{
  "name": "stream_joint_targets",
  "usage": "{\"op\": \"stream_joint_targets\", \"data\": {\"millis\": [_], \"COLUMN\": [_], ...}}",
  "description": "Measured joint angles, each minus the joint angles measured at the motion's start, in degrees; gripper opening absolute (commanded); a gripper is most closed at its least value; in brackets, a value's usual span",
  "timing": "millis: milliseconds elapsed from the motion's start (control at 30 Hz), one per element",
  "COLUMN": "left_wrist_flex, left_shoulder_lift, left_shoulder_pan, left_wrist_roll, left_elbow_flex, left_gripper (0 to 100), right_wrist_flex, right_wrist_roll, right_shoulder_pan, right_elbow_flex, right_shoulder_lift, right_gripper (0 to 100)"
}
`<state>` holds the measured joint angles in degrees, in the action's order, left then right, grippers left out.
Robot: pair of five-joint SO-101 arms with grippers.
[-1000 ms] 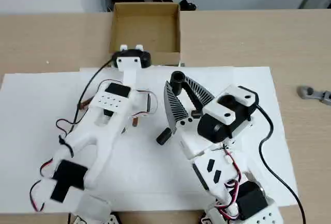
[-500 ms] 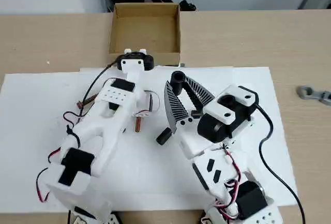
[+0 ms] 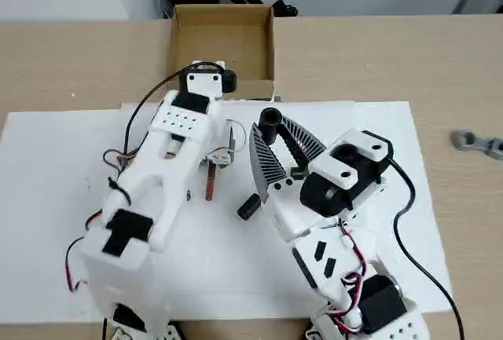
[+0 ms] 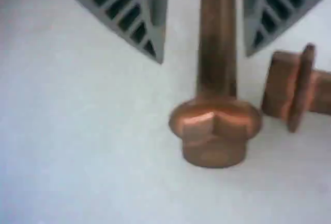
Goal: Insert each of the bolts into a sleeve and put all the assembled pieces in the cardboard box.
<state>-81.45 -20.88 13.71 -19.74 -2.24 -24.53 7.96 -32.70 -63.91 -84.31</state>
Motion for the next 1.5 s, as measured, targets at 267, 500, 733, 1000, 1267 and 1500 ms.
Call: {"op": "stream_joint_targets", "data": {"millis": [267,500,733,1000,1267,1500], "left_wrist_flex": [-2.9,-1.5,-1.5,-0.4,-0.2,5.3], "left_shoulder_lift": [-8.0,-9.7,-10.7,-2.4,19.3,38.8], "left_shoulder_pan": [0.1,0.4,0.5,-1.4,-1.6,-0.2], "left_wrist_roll": [0.2,0.2,0.0,0.0,-0.1,-0.1], "left_elbow_flex": [-6.3,-6.6,-7.4,-7.5,-7.6,-7.6], "left_gripper": [6,3,1,1,0,0], "right_wrist_flex": [0.0,0.0,0.0,0.0,0.0,0.0], "right_wrist_roll": [0.0,0.0,0.0,0.0,0.0,0.0], "right_shoulder_pan": [0.0,0.0,0.0,0.0,0.0,0.0], "right_elbow_flex": [0.0,0.0,0.0,0.0,0.0,0.0], "right_shoulder_lift": [0.0,0.0,0.0,0.0,0.0,0.0], "right_gripper": [0.7,0.7,0.7,0.7,0.7,0.7]}}
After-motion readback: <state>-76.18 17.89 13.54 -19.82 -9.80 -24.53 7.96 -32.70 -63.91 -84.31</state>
